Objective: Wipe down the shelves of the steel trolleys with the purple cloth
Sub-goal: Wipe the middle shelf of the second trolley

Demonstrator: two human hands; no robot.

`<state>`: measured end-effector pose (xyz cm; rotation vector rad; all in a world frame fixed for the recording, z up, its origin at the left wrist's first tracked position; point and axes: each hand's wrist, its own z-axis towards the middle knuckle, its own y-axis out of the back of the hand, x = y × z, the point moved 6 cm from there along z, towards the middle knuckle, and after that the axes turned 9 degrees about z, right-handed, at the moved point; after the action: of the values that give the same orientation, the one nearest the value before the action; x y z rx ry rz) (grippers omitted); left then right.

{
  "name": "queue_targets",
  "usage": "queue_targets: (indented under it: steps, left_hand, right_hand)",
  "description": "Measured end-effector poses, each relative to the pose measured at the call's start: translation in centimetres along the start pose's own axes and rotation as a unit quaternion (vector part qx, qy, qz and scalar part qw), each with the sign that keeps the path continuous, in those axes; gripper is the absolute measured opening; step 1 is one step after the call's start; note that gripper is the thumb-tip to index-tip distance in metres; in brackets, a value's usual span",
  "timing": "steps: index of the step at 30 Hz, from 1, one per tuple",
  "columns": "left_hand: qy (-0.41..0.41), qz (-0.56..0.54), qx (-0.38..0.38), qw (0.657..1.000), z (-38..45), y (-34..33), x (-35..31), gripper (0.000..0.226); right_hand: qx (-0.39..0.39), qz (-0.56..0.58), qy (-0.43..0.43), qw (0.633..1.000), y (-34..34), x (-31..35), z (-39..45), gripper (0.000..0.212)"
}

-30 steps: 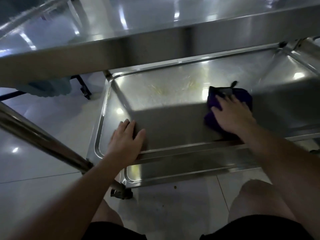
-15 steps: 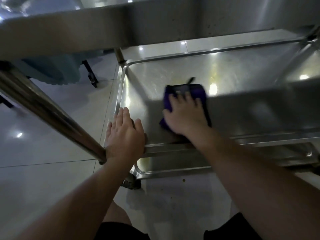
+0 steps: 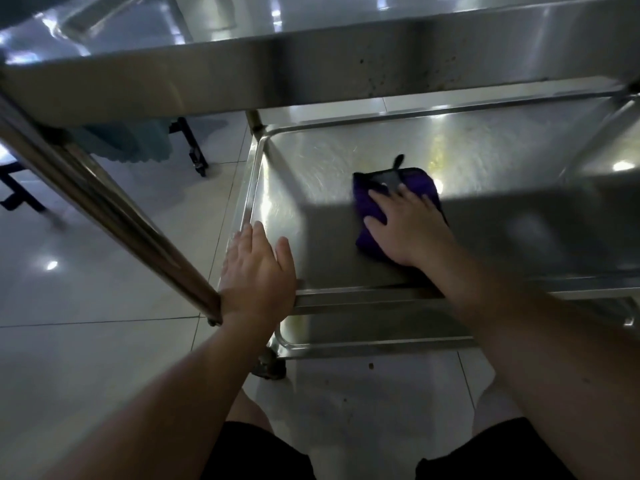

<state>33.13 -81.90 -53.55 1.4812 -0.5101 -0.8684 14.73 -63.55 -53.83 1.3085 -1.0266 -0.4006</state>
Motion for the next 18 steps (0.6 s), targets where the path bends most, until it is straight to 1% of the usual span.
queue_targets:
  steps: [1,3,4,6,9,11,12,13,15,18]
  left_hand:
    - [-0.004,0.021,0.011,1.0,0.1,-0.2,0.0,0.066]
    - [-0.014,0.062,0.023,0.998,0.3,-0.4,0.0,0.057]
    - [-0.016,0.074,0.026,0.997,0.3,-0.4,0.0,0.055]
    - [-0.005,0.062,0.023,0.998,0.1,-0.1,-0.1,0.062]
    - [0.001,0.055,0.015,0.998,-0.2,0.3,-0.4,0.072]
    - [-0.004,0.059,0.021,0.998,-0.2,0.4,-0.5,0.074]
    - [-0.001,0.056,0.025,0.998,-0.2,0.4,-0.5,0.075]
    - [0.005,0.055,0.03,0.998,-0.3,0.6,-0.5,0.075]
    - [0.003,0.062,0.044,0.997,-0.3,0.8,-0.7,0.075]
    - [-0.014,0.082,0.064,0.994,-0.2,0.8,-1.0,0.073]
  right_hand:
    - [-0.004,-0.004,-0.023,1.0,-0.1,-0.3,0.1,0.067]
    - [0.0,-0.009,-0.025,1.0,-0.6,0.6,-0.3,0.074]
    - [0.006,-0.003,-0.007,1.0,-0.8,1.2,-0.8,0.078]
    - [0.027,0.006,0.048,0.998,-1.0,2.0,-2.5,0.088]
    - [0.099,0.006,0.112,0.989,-1.3,2.0,-6.0,0.106]
    - [0.166,0.007,0.132,0.977,-1.6,1.5,-8.0,0.12]
    - [0.192,-0.001,0.139,0.972,-1.6,1.3,-8.7,0.122]
    - [0.21,-0.012,0.147,0.967,-1.6,1.1,-9.3,0.121]
    - [0.221,-0.024,0.153,0.963,-1.3,0.8,-10.3,0.109]
    - [0.206,0.0,0.15,0.967,-0.1,0.9,-11.8,0.091]
